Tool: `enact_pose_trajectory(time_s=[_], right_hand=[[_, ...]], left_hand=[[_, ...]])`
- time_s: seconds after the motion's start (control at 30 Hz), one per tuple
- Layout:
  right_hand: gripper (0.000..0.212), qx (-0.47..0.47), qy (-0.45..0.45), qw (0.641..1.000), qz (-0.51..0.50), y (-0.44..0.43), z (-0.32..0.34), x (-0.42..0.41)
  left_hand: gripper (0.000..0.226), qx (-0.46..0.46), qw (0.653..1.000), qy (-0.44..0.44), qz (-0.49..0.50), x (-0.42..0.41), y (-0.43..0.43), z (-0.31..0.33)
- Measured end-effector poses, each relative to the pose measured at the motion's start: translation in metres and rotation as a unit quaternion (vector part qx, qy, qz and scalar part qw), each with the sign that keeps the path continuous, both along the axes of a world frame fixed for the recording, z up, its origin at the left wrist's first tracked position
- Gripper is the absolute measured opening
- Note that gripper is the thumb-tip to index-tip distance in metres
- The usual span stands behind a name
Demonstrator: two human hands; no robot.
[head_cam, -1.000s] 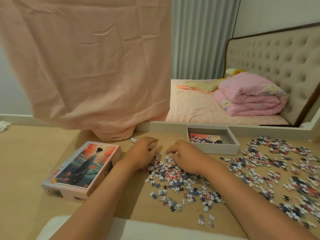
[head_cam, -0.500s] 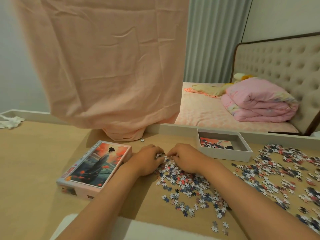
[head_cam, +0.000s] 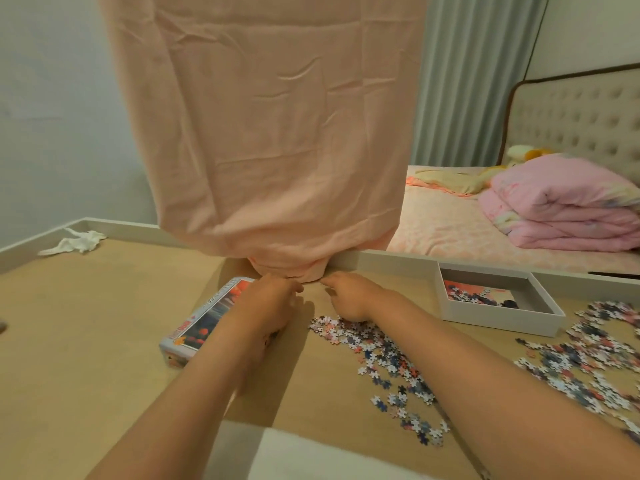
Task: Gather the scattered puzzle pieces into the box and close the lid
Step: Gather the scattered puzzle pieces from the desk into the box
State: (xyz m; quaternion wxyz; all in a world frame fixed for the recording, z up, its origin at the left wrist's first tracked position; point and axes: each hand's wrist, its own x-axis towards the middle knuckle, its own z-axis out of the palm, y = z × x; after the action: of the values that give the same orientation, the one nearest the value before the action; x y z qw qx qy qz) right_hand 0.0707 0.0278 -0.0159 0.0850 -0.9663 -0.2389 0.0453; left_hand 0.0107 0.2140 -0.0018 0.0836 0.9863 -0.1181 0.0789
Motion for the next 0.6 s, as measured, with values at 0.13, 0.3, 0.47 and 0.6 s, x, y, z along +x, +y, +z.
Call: enact_pose_trajectory(time_s=[0.13, 0.3, 0.47, 0.6], right_hand=[[0.018, -0.027, 0.008, 1.000, 0.015, 0.010, -0.005, 0.011], [0.016, -0.028, -0.002, 0.999, 0.030, 0.005, -0.012, 0.011], [0.028, 0.024, -0.008, 1.000, 0.001, -0.009, -0.009, 0.010], [0.045, -0.026, 0.011, 0.999, 0.017, -0.005, -0.007, 0.015]], left_hand=[[0.039, -0.007, 0.999, -0.037, -0.017, 0.004, 0.003, -0.001], [0.037, -0.042, 0.997, -0.023, -0.066, -0.006, -0.023, -0.001], [0.035, 0.020, 0.995, 0.090, -0.033, -0.013, -0.043, -0.015], [0.039, -0.004, 0.995, 0.092, -0.046, -0.016, -0.051, -0.022]])
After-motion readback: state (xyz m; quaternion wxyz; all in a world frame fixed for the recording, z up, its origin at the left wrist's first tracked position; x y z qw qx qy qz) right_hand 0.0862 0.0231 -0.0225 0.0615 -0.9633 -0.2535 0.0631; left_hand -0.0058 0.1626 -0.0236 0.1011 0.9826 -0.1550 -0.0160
